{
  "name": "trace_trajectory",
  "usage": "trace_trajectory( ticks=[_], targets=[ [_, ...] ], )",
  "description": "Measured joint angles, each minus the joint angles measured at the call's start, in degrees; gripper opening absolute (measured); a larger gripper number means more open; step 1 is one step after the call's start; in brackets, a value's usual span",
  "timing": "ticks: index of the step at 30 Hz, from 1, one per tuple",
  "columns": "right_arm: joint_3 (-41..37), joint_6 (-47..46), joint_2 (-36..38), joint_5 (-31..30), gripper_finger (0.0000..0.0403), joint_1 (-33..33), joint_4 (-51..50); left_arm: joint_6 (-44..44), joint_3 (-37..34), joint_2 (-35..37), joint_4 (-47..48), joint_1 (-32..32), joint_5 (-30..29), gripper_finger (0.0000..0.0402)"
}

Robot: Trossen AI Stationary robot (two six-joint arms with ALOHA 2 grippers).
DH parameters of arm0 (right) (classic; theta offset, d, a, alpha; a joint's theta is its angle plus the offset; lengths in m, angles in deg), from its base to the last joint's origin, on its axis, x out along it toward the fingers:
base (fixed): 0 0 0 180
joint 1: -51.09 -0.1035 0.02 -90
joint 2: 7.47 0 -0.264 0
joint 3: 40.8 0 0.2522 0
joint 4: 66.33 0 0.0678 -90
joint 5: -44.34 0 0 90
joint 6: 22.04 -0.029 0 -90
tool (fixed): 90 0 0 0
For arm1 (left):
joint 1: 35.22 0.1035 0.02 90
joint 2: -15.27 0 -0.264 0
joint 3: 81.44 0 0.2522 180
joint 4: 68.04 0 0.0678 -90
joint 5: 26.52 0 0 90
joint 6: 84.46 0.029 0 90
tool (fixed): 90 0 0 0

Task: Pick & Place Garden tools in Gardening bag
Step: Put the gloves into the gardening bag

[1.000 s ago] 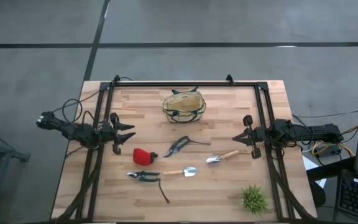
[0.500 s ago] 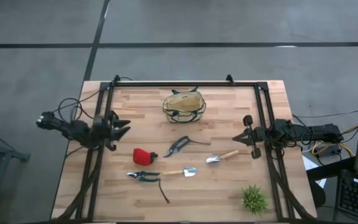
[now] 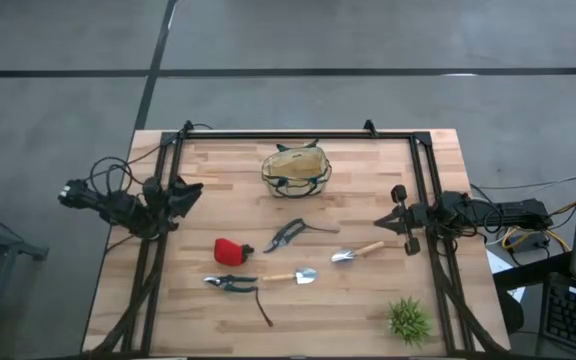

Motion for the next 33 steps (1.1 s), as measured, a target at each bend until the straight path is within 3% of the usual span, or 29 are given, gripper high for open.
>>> trace_trajectory(
  ticks=[6, 8, 13, 23, 29, 33],
  targets=[
    [-0.01, 0.0, 0.0, 0.01, 0.0008, 0.0, 0.0, 6.23, 0.08, 0.0, -8.19, 0.24, -4.03, 0.0151],
    [-0.02, 0.0, 0.0, 0.0, 0.0008, 0.0, 0.0, 7.28, 0.55, -0.2, -7.28, 0.24, -2.89, 0.0151],
    [0.0, 0.0, 0.0, 0.0, 0.0008, 0.0, -0.02, 5.84, 2.22, -2.79, -0.91, 0.22, 4.68, 0.0152],
    [-0.02, 0.0, 0.0, 0.0, 0.0008, 0.0, -0.03, -0.96, 8.72, -14.32, 17.0, 0.16, 4.67, 0.0152],
    [-0.01, 0.0, 0.0, 0.01, 0.0008, 0.0, -0.03, -1.81, 13.83, -25.56, 18.53, -0.17, 5.66, 0.0152],
    [-0.01, 0.0, 0.0, 0.0, 0.0008, -0.01, -0.02, -6.97, 20.48, -32.65, 27.7, -0.83, 6.52, 0.0152]
  ],
)
